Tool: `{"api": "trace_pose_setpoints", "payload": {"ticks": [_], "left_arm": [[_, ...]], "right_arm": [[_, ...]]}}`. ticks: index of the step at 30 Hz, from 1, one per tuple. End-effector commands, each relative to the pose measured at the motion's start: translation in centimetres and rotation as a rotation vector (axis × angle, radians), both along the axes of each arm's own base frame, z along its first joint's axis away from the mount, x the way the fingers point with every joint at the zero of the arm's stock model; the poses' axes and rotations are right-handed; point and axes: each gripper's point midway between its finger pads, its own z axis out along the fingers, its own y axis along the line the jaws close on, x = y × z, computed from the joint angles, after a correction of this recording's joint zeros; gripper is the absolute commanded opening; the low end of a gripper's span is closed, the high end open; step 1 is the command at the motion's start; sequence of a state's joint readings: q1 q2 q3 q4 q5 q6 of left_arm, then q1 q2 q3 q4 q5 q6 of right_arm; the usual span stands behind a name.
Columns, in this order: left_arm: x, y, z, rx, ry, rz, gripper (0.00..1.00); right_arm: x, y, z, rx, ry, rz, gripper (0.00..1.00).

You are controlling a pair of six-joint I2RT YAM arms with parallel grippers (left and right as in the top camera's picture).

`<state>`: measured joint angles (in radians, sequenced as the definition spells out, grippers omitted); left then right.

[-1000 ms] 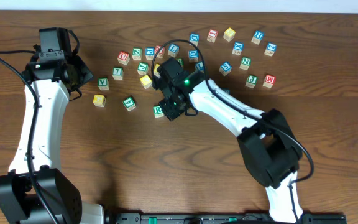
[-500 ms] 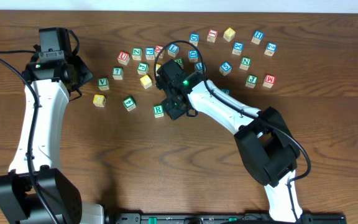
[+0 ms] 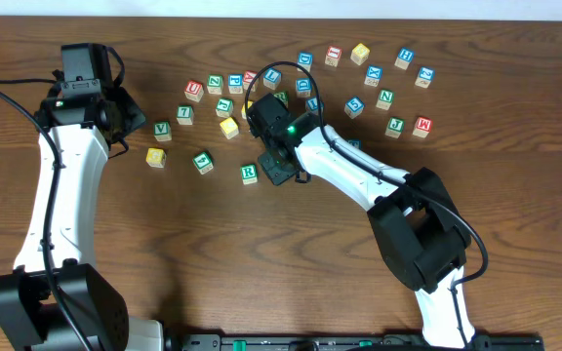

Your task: Spell out ROBOT

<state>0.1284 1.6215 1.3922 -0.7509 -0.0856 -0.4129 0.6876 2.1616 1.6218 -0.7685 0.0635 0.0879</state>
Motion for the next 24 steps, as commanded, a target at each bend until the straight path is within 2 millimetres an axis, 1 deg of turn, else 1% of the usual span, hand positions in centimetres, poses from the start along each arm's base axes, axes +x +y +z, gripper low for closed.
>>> {"api": "trace_pose_setpoints", "payload": {"ticks": [1, 12, 15, 18, 21, 24], "left_arm": [[-0.1, 0.5, -0.4, 0.023, 0.018, 0.0, 0.56], [-0.1, 0.5, -0.4, 0.023, 0.018, 0.0, 0.56], [0.0, 0.5, -0.4, 0.023, 0.017, 0.0, 0.57], [-0.1, 0.5, -0.4, 0.023, 0.017, 0.0, 0.57], [0.0, 0.5, -0.4, 0.024, 0.016, 0.0, 0.57], [0.0, 0.8, -0.3, 0.039, 0.015, 0.008, 0.56]], "right_arm": [[0.5, -1.2, -0.4, -0.039, -0.012, -0.034, 0.02], [0.4, -1.1, -0.3, -0.032, -0.004, -0.025, 0.01], [-0.5, 0.2, 0.6, 0.019, 0.017, 0.079, 0.01], [-0.9, 1.8, 2.4, 0.083, 0.002, 0.143, 0.04], [-1.9, 4.2, 3.7, 0.183, 0.007, 0.231, 0.08], [-3.3, 6.9, 4.2, 0.288, 0.036, 0.321, 0.1]]}}
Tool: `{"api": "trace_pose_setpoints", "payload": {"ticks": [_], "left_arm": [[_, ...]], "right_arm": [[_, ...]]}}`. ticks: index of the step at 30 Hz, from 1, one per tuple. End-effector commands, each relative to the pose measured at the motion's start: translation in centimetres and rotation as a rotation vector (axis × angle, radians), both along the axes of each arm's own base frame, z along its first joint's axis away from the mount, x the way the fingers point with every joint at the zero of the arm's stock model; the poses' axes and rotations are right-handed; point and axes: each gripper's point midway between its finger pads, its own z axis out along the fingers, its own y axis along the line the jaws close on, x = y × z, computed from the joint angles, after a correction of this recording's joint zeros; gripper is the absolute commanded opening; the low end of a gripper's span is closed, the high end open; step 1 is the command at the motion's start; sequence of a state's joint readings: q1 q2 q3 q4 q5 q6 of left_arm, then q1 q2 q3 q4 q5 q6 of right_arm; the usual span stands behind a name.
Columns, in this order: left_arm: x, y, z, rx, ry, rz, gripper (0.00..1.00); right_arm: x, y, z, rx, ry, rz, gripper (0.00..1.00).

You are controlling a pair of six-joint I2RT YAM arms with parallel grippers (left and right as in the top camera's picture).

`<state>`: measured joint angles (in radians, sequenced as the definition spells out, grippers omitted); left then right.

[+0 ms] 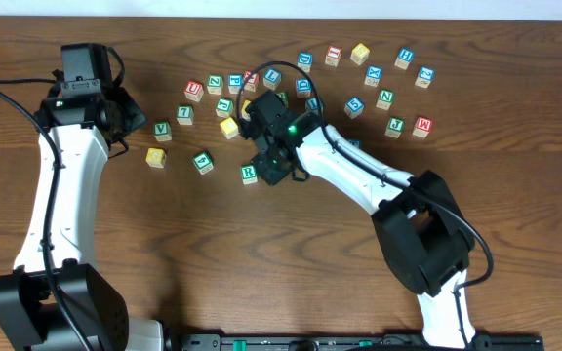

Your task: Spell out ROBOT

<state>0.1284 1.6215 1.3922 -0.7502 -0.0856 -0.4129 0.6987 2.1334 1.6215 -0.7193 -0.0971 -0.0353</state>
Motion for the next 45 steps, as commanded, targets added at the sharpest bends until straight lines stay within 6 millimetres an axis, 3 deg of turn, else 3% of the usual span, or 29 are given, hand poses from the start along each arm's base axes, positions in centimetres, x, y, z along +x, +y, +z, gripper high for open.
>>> {"api": "trace_pose_setpoints", "payload": {"ticks": [1, 10, 16, 22, 34, 40, 45], "left_arm": [[0.0, 1.0, -0.3, 0.05, 0.015, 0.015, 0.56], [-0.1, 3.1, 0.0, 0.069, -0.002, 0.073, 0.56], [-0.3, 3.9, 0.0, 0.049, -0.011, 0.129, 0.56], [-0.5, 3.8, -0.1, 0.048, -0.004, 0.129, 0.56], [-0.5, 3.8, -0.1, 0.048, -0.004, 0.129, 0.56], [-0.5, 3.8, -0.1, 0.048, -0.002, 0.129, 0.56], [-0.6, 3.8, -0.6, 0.046, 0.016, 0.129, 0.56]], "right_arm": [[-2.5, 4.1, 2.6, 0.166, 0.026, 0.16, 0.1], [-4.5, 6.6, 1.6, 0.201, 0.053, 0.238, 0.12], [-4.8, 6.6, 0.9, 0.2, 0.076, 0.242, 0.13], [-5.5, 5.7, -1.6, 0.138, 0.114, 0.29, 0.17], [-2.6, 3.7, -2.4, 0.012, 0.002, 0.183, 0.14], [-1.9, 3.9, -2.2, 0.026, -0.019, 0.167, 0.14], [-0.8, 2.9, -2.2, 0.021, -0.022, 0.116, 0.14]]}}
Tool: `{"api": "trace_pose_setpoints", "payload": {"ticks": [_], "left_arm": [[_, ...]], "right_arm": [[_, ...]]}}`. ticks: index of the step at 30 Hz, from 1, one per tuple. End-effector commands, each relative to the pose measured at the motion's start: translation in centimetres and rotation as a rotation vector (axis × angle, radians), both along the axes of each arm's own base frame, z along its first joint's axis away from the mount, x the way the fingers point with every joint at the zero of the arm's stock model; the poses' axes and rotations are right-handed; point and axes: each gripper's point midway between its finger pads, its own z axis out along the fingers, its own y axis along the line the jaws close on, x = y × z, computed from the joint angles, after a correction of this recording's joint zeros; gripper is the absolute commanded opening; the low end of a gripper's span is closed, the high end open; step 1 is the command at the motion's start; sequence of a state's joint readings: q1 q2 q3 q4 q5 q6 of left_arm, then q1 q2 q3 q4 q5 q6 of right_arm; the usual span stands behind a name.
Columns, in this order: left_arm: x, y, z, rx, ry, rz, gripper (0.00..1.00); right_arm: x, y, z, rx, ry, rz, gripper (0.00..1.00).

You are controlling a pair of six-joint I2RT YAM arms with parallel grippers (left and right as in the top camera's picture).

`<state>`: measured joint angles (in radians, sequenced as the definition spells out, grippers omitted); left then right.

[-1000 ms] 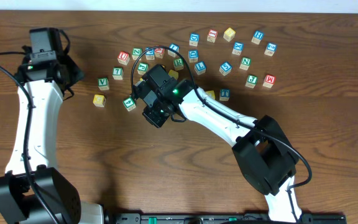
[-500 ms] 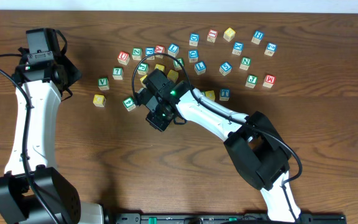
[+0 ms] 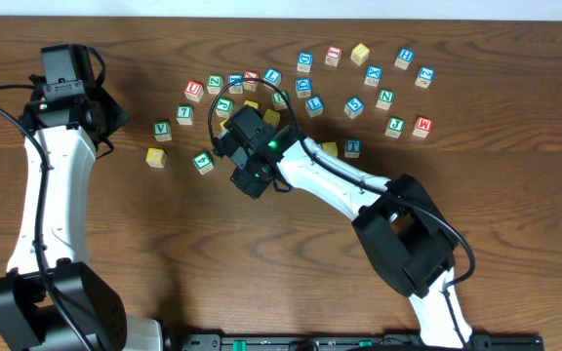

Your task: Spell out ROBOT

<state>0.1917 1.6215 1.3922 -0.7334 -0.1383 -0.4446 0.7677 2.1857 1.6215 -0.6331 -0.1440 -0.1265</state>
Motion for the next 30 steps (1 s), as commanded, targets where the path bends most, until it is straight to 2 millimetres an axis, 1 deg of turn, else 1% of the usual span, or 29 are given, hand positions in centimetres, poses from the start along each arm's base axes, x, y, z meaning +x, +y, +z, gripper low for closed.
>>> {"api": "trace_pose_setpoints", "payload": {"ticks": [1, 10, 15, 17, 18, 20, 23, 24, 26, 30], "left_arm": [[-0.2, 0.4, -1.1, 0.009, 0.039, 0.013, 0.57], [-0.2, 0.4, -1.2, 0.009, 0.042, 0.013, 0.57], [-0.2, 0.4, -1.2, 0.008, 0.043, 0.013, 0.56], [-0.2, 0.4, -1.2, 0.008, 0.043, 0.013, 0.57], [-0.2, 0.4, -1.2, 0.008, 0.043, 0.013, 0.56], [-0.2, 0.4, -1.2, 0.008, 0.043, 0.013, 0.56], [-0.2, 0.4, -1.2, 0.008, 0.043, 0.013, 0.56], [-0.2, 0.4, -1.2, 0.008, 0.043, 0.013, 0.57], [-0.2, 0.4, -1.2, 0.008, 0.043, 0.013, 0.57], [-0.2, 0.4, -1.2, 0.008, 0.043, 0.013, 0.56]], "right_arm": [[1.1, -1.4, -0.6, -0.02, 0.004, -0.059, 0.14], [2.0, -2.4, -0.6, -0.021, 0.012, -0.098, 0.14], [2.0, -2.2, -0.6, -0.015, 0.011, -0.1, 0.14], [1.7, -1.7, -0.5, -0.001, 0.019, -0.088, 0.14], [1.1, -0.9, -0.4, 0.023, 0.035, -0.067, 0.14], [0.4, -0.1, -0.3, 0.04, 0.045, -0.045, 0.14], [-0.1, 0.9, -0.1, 0.048, 0.027, -0.021, 0.15], [-0.2, 1.5, 0.0, 0.06, 0.014, -0.009, 0.17], [0.0, 2.0, 0.2, 0.07, -0.006, -0.007, 0.18], [2.1, 2.0, 0.6, 0.068, -0.092, -0.078, 0.2]]}}
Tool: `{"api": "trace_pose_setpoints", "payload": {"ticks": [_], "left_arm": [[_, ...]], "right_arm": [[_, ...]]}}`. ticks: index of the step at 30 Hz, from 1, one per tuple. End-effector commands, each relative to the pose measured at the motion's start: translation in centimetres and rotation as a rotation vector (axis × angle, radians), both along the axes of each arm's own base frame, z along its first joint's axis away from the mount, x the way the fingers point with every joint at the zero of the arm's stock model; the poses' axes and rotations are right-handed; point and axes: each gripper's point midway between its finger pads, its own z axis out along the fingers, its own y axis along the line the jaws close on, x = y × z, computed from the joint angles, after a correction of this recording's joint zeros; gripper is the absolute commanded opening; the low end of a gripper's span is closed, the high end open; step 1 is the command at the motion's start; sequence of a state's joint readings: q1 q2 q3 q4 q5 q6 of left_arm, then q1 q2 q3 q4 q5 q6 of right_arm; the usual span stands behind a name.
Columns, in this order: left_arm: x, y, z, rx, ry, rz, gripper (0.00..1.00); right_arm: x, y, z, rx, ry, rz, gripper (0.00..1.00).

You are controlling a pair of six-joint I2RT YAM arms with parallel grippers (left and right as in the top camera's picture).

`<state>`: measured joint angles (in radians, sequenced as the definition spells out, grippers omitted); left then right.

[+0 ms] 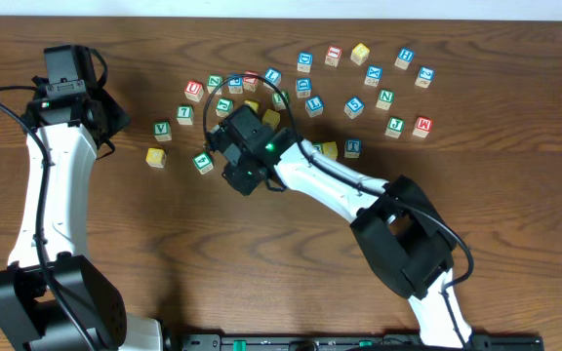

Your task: Spell out ROBOT

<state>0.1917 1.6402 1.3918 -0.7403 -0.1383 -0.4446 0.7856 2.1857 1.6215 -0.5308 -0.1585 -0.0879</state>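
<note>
Only the overhead view is given. My right gripper (239, 174) reaches in from the lower right and hangs over the left-middle of the table, just right of a green block (203, 162). Its dark wrist hides the fingers and whatever lies beneath, and no green R block shows. Lettered blocks lie scattered behind it: a red U (194, 90), a green V (162, 130), a yellow block (155, 156), a yellow block (271, 117). My left gripper (112, 117) stays at the far left, away from the blocks; how its jaws stand does not show.
More blocks spread across the back right, among them a blue H (405, 58), a red M (422, 126) and a green N (385, 98). A yellow block (329, 149) and a blue one (352, 147) sit close behind my right forearm.
My right gripper has shifted slightly left and toward the back. The left arm and the visible blocks have not moved.
The green R block lay alone in front of the cluster, with my right gripper just to its right. Then the gripper stood against the block. Later it covered that spot and the R was hidden, the left arm having drawn back left. It remains hidden now.
</note>
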Motion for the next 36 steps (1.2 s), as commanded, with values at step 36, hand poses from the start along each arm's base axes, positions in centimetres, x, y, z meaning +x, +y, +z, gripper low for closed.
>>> {"api": "trace_pose_setpoints", "payload": {"ticks": [36], "left_arm": [[-0.3, 0.3, -0.5, 0.012, 0.026, 0.012, 0.56]], "right_arm": [[6.9, -2.5, -1.0, -0.058, -0.232, -0.416, 0.17]]}}
